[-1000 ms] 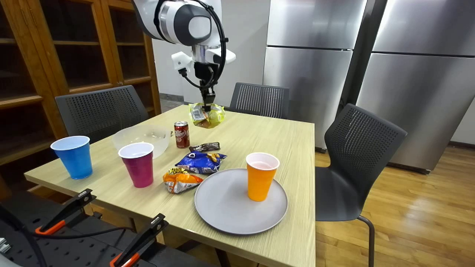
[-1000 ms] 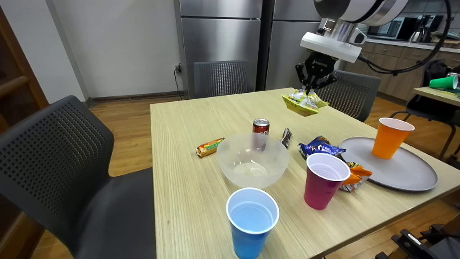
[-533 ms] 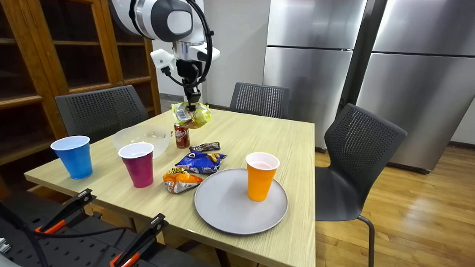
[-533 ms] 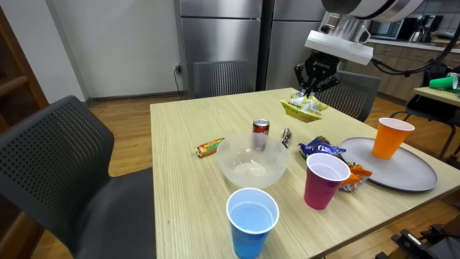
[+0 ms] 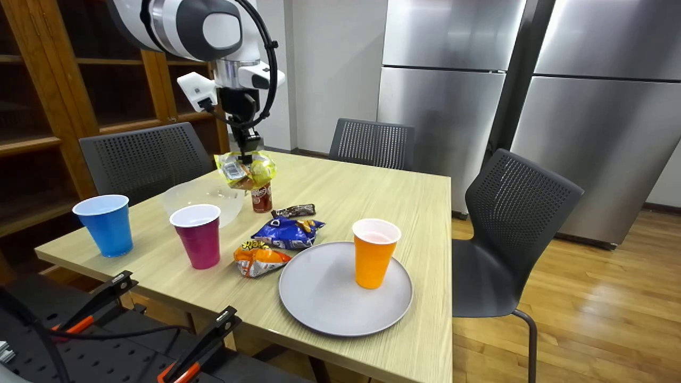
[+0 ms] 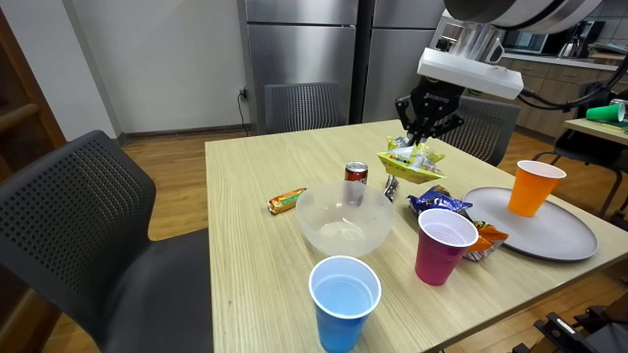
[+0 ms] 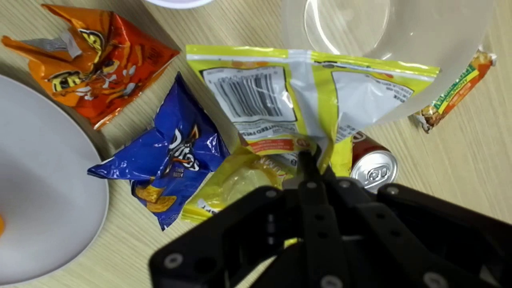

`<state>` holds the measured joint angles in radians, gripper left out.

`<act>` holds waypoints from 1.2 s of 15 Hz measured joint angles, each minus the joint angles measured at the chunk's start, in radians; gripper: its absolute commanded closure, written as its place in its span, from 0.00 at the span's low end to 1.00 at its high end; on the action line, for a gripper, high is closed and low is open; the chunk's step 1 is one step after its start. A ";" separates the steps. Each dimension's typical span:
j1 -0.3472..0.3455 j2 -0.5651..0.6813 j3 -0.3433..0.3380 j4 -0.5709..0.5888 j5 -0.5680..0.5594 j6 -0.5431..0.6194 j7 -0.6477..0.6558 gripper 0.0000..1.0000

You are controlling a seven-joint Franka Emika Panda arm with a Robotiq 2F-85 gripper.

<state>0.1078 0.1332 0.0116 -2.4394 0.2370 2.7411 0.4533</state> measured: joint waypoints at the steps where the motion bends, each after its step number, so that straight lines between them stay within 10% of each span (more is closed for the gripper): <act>1: 0.004 -0.006 0.007 -0.011 -0.006 0.003 0.000 1.00; 18: 0.087 0.016 0.098 -0.030 -0.086 -0.001 -0.008 1.00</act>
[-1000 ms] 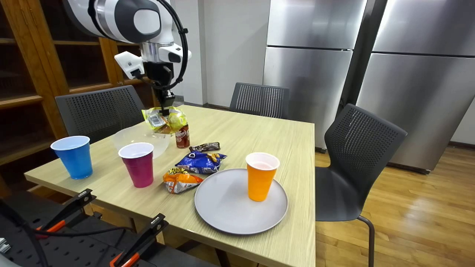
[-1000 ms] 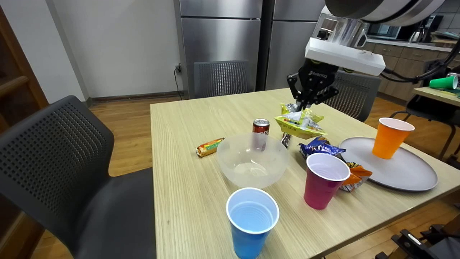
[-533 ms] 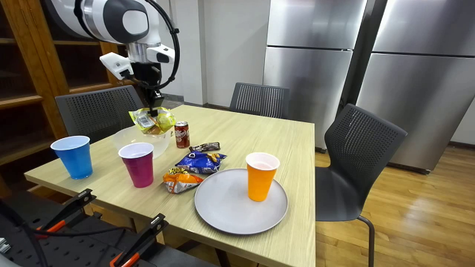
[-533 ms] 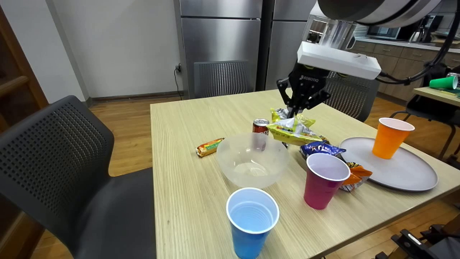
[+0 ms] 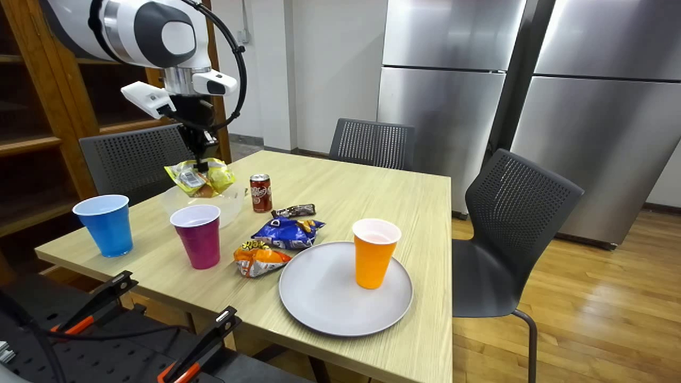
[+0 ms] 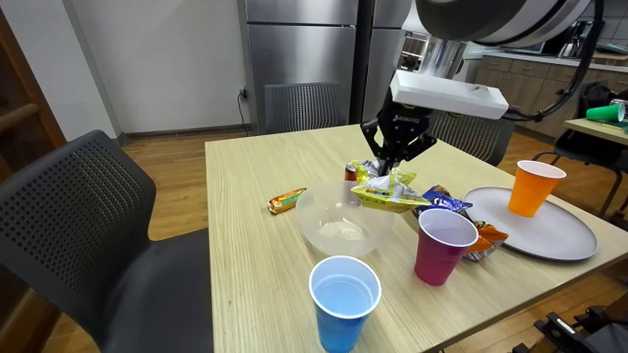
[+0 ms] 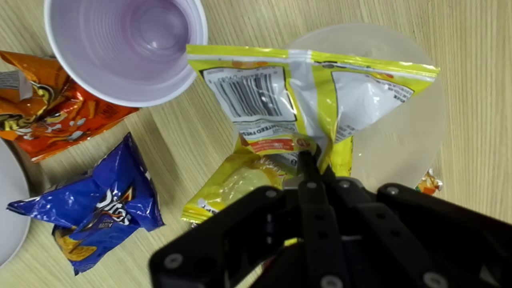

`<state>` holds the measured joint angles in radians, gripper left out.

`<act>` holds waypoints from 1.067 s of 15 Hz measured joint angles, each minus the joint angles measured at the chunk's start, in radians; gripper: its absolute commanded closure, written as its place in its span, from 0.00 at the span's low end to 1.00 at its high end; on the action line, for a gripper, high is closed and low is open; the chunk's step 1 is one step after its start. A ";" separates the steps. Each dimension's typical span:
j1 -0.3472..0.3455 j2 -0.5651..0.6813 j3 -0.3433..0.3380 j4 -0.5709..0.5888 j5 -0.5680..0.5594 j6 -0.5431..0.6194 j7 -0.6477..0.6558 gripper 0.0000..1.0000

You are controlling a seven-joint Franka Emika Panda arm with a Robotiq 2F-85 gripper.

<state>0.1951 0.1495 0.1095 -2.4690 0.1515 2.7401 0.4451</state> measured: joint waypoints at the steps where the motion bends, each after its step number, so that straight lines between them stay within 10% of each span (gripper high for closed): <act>1: 0.006 0.009 0.002 0.005 -0.006 -0.002 0.000 1.00; 16: 0.039 0.221 0.007 0.204 -0.055 -0.040 0.000 1.00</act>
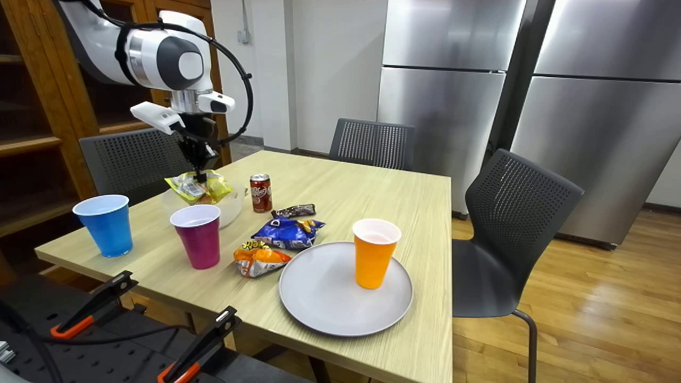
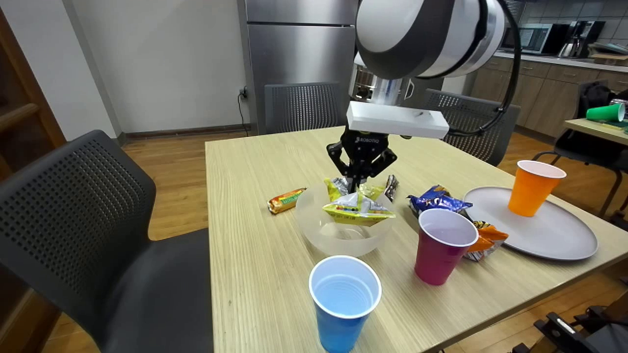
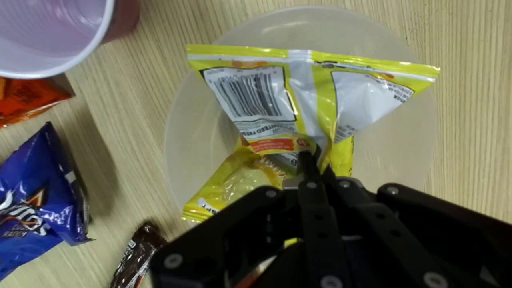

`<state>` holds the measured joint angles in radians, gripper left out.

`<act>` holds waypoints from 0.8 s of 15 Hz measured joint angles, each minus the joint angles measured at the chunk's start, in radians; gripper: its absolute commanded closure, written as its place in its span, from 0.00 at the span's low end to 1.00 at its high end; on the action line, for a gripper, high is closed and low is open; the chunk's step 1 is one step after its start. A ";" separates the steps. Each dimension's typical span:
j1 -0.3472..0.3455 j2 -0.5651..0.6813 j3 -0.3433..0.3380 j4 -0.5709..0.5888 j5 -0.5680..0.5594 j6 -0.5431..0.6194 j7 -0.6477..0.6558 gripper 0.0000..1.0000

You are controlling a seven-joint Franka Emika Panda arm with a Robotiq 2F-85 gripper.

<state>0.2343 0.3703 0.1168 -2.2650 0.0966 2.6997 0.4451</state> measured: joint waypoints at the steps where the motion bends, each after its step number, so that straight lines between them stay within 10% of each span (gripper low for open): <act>1: 0.000 0.016 -0.002 0.015 0.000 0.000 0.000 1.00; 12: 0.003 0.141 -0.044 0.087 0.000 -0.002 0.000 1.00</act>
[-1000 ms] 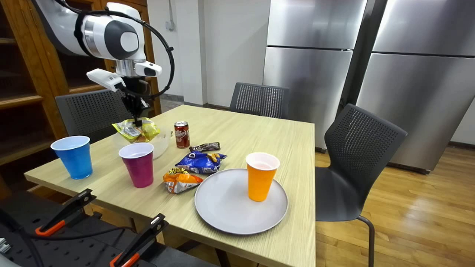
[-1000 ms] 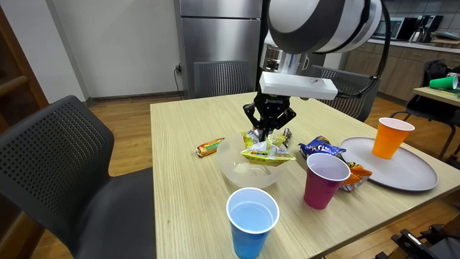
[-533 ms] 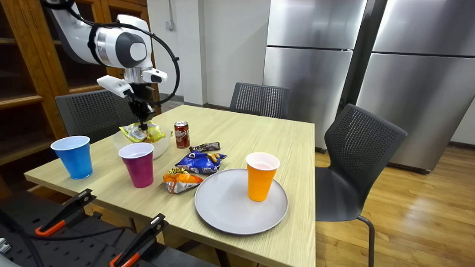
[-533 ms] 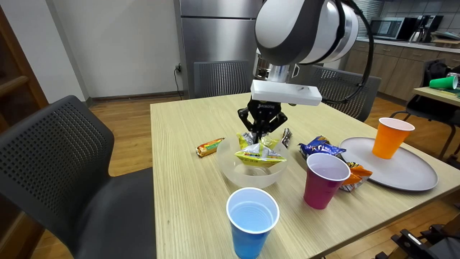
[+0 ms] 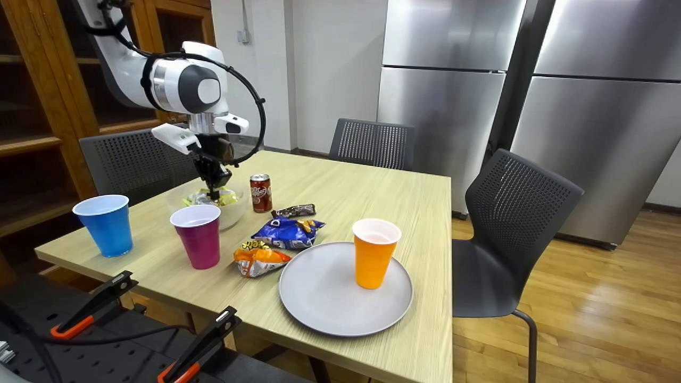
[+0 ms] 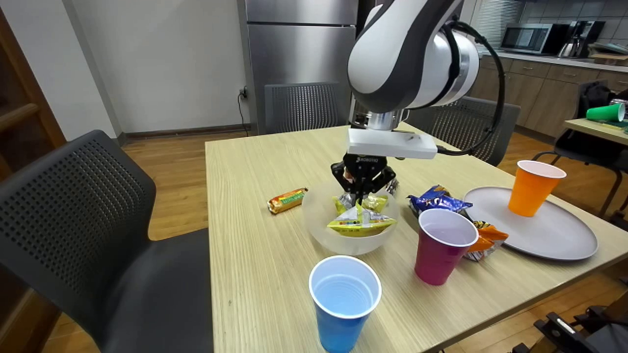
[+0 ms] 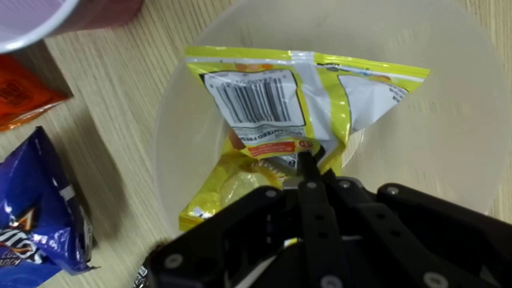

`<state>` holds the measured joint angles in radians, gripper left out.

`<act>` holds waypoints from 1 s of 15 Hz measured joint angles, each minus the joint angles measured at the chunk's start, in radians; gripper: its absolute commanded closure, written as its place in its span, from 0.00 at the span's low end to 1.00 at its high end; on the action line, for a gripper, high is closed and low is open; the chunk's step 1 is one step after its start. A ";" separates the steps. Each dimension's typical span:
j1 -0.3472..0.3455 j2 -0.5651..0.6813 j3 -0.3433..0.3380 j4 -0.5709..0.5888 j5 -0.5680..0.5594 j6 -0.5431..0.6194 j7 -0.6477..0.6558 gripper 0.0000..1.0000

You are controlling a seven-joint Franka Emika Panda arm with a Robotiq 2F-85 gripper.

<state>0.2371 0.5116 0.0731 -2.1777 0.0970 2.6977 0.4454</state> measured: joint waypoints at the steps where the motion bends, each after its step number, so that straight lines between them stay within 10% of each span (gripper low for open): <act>1: 0.000 0.004 -0.001 0.000 0.000 0.000 0.000 1.00; 4: 0.002 0.013 -0.002 0.001 0.001 0.000 0.001 1.00; 5: 0.003 0.015 -0.002 0.001 0.001 0.000 0.001 0.80; 15: 0.021 -0.002 -0.006 0.000 0.005 0.000 0.002 0.06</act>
<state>0.2581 0.5100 0.0666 -2.1772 0.1017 2.6979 0.4470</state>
